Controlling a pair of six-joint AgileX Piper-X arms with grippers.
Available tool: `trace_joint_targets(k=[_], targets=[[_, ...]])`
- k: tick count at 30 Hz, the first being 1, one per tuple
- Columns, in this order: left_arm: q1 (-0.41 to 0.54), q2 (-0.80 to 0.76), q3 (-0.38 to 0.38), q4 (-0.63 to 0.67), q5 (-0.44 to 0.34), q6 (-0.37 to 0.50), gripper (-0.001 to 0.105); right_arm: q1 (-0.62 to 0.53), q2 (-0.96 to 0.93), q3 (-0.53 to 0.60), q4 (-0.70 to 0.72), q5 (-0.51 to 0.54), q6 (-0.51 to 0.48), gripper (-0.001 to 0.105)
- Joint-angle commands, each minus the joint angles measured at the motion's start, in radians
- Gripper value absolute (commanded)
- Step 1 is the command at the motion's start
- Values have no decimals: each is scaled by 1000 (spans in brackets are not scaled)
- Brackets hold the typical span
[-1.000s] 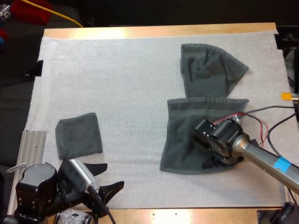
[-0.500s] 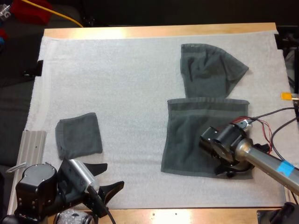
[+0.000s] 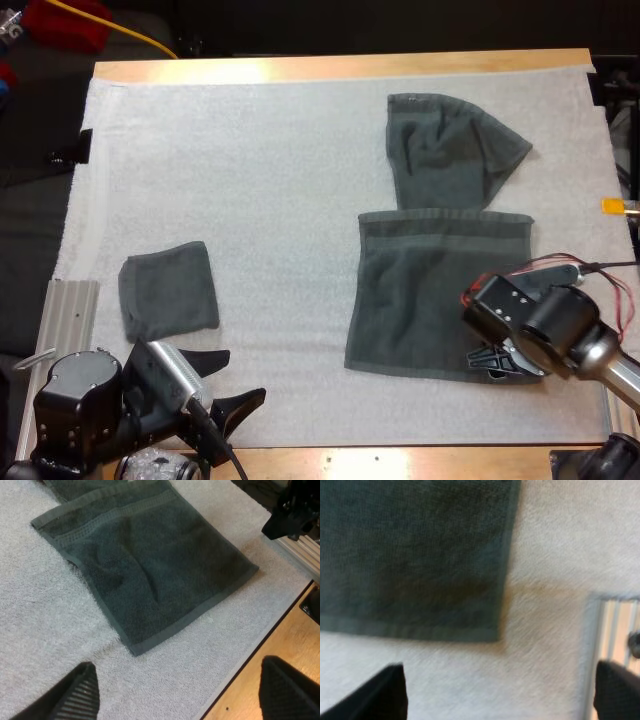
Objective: Pick towel from pile, fold and stack
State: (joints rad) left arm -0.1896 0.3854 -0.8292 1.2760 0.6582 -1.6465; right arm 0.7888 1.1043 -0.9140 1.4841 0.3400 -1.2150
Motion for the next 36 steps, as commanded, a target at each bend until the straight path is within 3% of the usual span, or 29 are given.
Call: trace_joint_targets(k=[1,13,17,29,36], targets=[[-5,1,-6,4,11,-9,65,-9,-11,-1,-5,-20,20,73],[-5,1,-6,4,13,-9,65,-227,-116,25,-18,-109,5,72],[-5,1,-6,4,13,-11,65,-282,-180,99,-26,-122,-11,72],[-5,1,-6,4,13,-40,65,-383,-304,367,-231,-402,-30,72],[-5,1,-6,4,13,-40,65,-515,-298,373,-279,-441,-12,72]])
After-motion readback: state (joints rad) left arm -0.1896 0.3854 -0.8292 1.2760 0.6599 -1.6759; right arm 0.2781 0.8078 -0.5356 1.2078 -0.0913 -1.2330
